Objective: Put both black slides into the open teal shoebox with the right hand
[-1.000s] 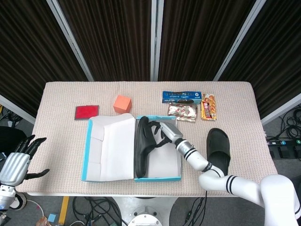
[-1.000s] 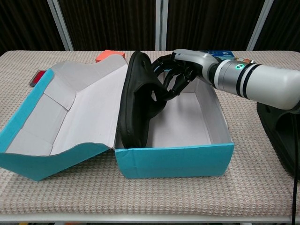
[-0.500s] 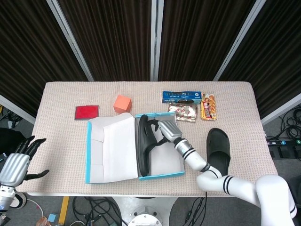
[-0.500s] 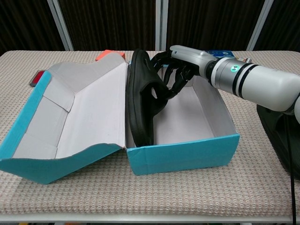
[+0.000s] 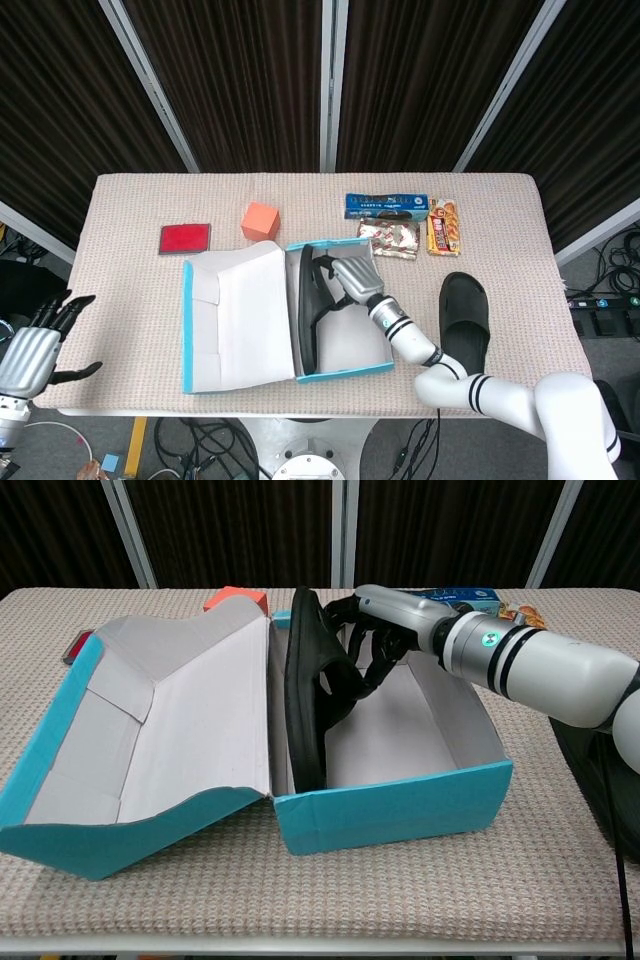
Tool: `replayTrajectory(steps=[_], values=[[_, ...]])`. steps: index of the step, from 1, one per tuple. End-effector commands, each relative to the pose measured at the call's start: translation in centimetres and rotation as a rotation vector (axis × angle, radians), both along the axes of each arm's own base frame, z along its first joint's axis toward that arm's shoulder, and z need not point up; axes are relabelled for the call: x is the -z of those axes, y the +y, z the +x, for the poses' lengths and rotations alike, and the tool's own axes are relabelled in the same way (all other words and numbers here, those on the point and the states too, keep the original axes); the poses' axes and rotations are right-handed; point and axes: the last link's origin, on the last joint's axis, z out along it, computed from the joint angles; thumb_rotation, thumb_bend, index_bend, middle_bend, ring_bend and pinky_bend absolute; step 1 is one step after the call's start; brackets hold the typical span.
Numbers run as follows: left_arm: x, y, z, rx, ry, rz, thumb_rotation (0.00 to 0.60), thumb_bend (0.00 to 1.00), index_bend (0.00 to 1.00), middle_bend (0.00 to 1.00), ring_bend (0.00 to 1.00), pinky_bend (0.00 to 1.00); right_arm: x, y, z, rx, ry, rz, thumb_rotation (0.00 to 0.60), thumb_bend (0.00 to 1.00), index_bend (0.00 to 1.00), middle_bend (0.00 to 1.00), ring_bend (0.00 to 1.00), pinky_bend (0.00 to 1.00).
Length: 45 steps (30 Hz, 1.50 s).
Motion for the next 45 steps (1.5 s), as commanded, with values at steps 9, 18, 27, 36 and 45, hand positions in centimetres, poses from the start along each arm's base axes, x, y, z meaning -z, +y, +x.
replayTrajectory(steps=[9,18,27,36,45], values=[[0.1,-0.1,-0.2,0.001,0.014,0.002,0.6,0.0,0.11,0.15,0.01,0.08,0.1,0.0,-0.2,-0.027,0.029,-0.034,0.6,0.12,0.59,0.49,0.42,0.6],[0.0,-0.1,-0.3,0.004,0.014,0.002,0.6,0.0,0.11,0.15,0.01,0.08,0.3,0.1,-0.4,-0.021,0.054,-0.044,0.6,0.12,0.59,0.49,0.42,0.6],[0.0,0.0,-0.1,0.004,0.009,0.0,0.6,0.0,0.11,0.15,0.01,0.08,-0.4,0.4,0.1,0.085,-0.021,0.155,0.6,0.0,0.24,0.29,0.16,0.32],[0.1,0.1,0.0,0.006,0.005,-0.003,0.6,0.0,0.11,0.15,0.01,0.08,-1.5,0.4,0.1,0.101,-0.029,0.192,0.6,0.0,0.04,0.12,0.01,0.26],[0.0,0.3,0.3,0.009,0.0,-0.004,0.6,0.0,0.11,0.15,0.01,0.08,-3.8,0.8,0.4,0.122,-0.076,0.219,0.6,0.0,0.0,0.08,0.0,0.25]])
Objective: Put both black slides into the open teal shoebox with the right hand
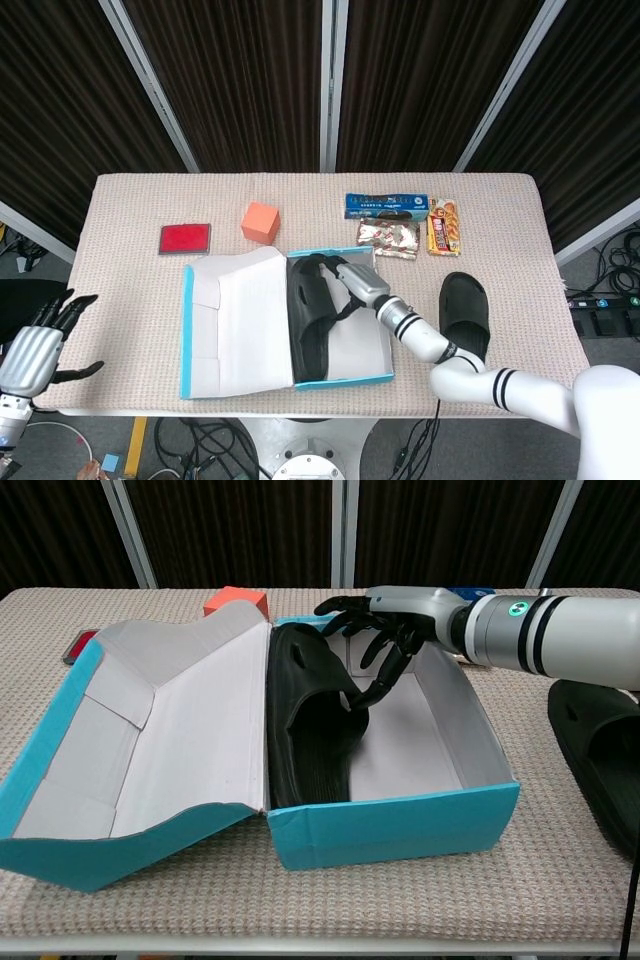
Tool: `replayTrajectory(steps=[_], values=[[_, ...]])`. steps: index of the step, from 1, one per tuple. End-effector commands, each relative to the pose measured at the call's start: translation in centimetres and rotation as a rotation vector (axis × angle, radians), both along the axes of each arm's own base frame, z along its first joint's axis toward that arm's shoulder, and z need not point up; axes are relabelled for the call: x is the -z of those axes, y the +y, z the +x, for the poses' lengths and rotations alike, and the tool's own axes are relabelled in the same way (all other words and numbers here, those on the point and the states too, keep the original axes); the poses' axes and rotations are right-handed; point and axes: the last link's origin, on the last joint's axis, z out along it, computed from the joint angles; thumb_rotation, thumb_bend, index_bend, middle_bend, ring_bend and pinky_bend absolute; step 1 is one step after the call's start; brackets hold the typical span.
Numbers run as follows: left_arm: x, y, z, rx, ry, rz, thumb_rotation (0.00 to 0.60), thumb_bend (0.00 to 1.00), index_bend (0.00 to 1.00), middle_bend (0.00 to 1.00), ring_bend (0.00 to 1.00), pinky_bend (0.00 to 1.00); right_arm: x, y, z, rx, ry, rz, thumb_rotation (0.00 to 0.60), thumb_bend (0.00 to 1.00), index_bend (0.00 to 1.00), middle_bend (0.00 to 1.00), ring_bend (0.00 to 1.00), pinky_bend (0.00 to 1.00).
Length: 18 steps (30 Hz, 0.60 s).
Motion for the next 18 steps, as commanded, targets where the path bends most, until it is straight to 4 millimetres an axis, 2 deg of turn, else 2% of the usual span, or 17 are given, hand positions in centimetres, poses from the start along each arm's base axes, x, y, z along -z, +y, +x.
replayTrajectory(steps=[1,5,10,14,18], values=[[0.0,0.1,0.1,0.004,0.0,-0.001,0.6,0.0,0.11,0.15,0.01,0.08,-1.5,0.3,0.1,0.015,-0.02,0.017,0.6,0.0,0.0,0.08,0.0,0.25],[0.1,0.2,0.5,0.012,-0.001,-0.003,0.6,0.0,0.11,0.15,0.01,0.08,-4.0,0.7,-0.5,0.007,0.042,0.056,0.6,0.0,0.0,0.08,0.0,0.25],[0.4,0.5,1.0,0.019,-0.002,-0.004,0.6,0.0,0.11,0.15,0.01,0.08,-8.3,1.2,-0.5,0.005,0.071,0.032,0.6,0.0,0.0,0.08,0.0,0.25],[0.4,0.6,1.2,0.022,-0.001,-0.003,0.6,0.0,0.11,0.15,0.01,0.08,-12.4,1.1,-1.0,-0.009,0.136,-0.067,0.6,0.0,0.0,0.08,0.0,0.25],[0.5,0.8,1.4,0.021,-0.005,-0.004,0.6,0.0,0.11,0.15,0.01,0.08,-15.8,1.0,-2.8,-0.018,0.317,-0.199,0.6,0.0,0.0,0.08,0.0,0.25]])
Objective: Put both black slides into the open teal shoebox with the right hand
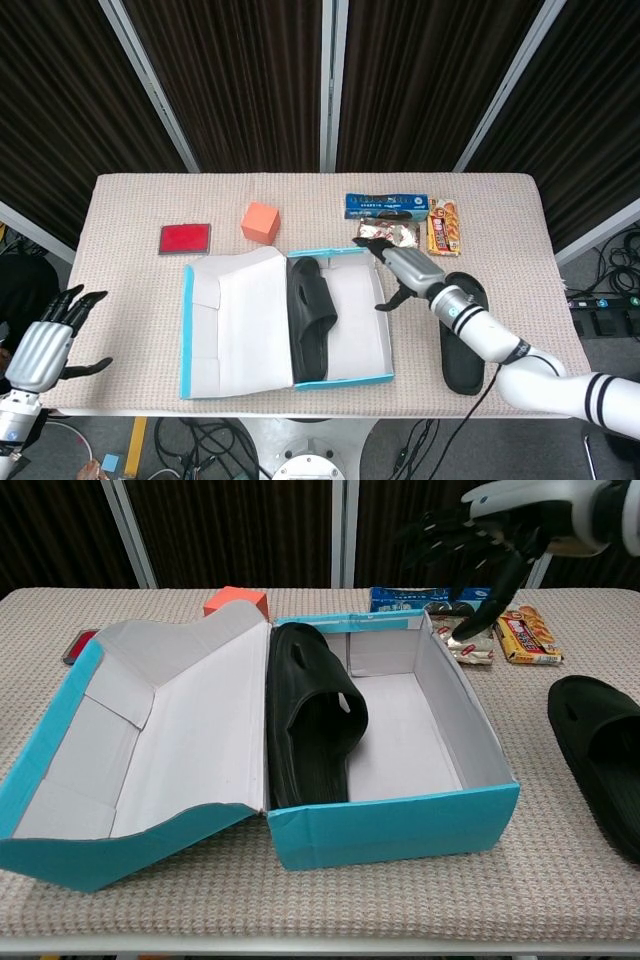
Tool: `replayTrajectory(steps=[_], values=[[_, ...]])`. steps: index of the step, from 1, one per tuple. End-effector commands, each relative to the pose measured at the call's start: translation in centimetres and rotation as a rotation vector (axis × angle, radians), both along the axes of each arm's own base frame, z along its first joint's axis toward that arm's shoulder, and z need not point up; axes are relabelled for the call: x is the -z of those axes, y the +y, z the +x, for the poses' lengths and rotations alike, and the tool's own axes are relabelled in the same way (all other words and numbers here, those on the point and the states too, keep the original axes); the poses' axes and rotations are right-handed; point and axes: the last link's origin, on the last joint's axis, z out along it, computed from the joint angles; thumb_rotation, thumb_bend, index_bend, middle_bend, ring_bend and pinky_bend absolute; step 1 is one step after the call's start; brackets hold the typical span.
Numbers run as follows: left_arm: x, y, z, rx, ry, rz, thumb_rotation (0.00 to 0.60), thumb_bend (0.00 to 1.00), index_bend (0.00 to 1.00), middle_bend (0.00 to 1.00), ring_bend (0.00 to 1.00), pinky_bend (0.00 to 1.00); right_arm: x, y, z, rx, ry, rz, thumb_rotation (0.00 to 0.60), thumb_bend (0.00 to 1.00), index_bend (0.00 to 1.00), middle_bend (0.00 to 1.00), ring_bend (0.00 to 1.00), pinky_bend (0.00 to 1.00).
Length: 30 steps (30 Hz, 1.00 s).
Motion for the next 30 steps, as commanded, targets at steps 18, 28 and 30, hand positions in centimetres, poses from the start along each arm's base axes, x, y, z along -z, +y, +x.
replayTrajectory(steps=[18,28,30], values=[[0.7,0.6,1.3,0.019,-0.007,-0.02,0.6,0.0,0.11,0.15,0.01,0.08,-3.4,0.6,-8.2,0.321,0.538,0.018,0.6,0.0,0.0,0.1,0.01,0.27],[0.6,0.1,1.2,0.014,-0.013,-0.035,0.6,0.0,0.11,0.15,0.01,0.08,-0.8,1.2,-9.9,0.29,0.705,0.036,0.6,0.0,0.0,0.09,0.01,0.25],[0.6,0.0,1.1,0.012,-0.011,-0.036,0.6,0.0,0.11,0.15,0.01,0.08,-0.4,1.4,-10.1,0.28,0.723,0.031,0.6,0.0,0.0,0.09,0.01,0.25]])
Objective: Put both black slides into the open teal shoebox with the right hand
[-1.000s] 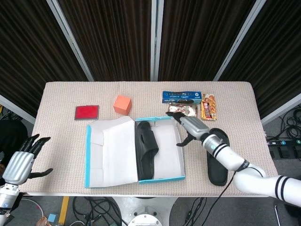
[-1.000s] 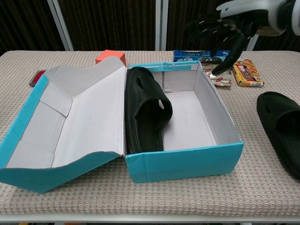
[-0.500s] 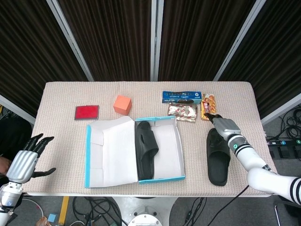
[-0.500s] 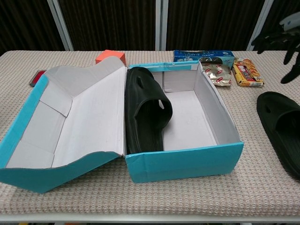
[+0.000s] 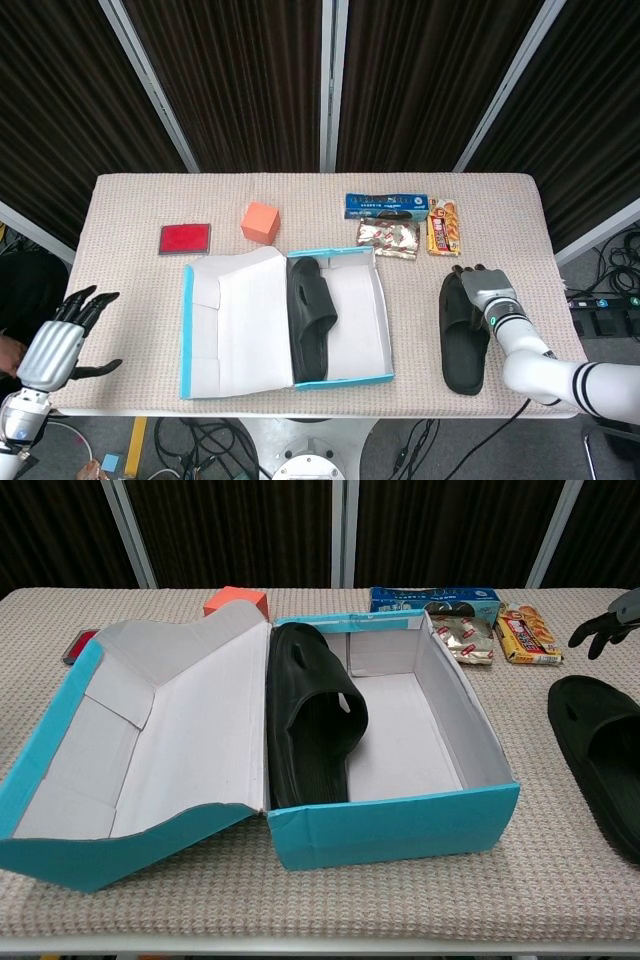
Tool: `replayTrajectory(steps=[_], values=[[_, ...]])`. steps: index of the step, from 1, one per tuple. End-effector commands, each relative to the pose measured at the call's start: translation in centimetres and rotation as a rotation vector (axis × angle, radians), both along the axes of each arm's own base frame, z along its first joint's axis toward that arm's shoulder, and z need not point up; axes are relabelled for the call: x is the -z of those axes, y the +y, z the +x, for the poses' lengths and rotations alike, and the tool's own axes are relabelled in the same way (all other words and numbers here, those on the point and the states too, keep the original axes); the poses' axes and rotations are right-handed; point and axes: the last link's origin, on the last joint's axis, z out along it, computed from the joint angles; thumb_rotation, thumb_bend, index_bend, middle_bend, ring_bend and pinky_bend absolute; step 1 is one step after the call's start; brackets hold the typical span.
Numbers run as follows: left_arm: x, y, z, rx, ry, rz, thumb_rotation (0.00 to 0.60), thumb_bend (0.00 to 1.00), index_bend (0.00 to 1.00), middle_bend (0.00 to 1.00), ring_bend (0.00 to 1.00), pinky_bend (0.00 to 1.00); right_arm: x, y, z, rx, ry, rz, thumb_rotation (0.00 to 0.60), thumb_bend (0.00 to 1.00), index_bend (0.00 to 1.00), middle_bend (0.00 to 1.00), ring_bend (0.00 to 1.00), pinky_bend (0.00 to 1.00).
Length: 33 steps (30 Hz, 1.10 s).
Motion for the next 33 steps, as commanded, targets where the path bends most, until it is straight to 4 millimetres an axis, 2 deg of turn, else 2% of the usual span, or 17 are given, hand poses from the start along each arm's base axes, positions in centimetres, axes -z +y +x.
replayTrajectory(steps=[1,12,20,33], values=[[-0.1,-0.1,-0.1,0.0,0.002,0.001,0.6,0.0,0.11,0.15,0.01,0.08,0.5,0.2,-0.4,-0.014,0.032,0.002,0.6,0.0,0.0,0.09,0.01,0.25],[-0.2,-0.5,-0.5,0.0,0.007,-0.011,0.6,0.0,0.11,0.15,0.01,0.08,1.7,0.4,-1.3,-0.008,0.043,0.005,0.6,0.0,0.01,0.1,0.01,0.24],[-0.2,-0.7,-0.5,0.01,0.001,-0.026,0.6,0.0,0.11,0.15,0.01,0.09,2.2,0.2,-1.3,-0.02,0.043,-0.011,0.6,0.02,0.12,0.15,0.07,0.24],[-0.3,-0.7,-0.5,0.007,-0.008,-0.036,0.6,0.0,0.11,0.15,0.01,0.09,2.8,0.1,-1.2,-0.022,0.062,-0.012,0.6,0.03,0.15,0.18,0.1,0.26]])
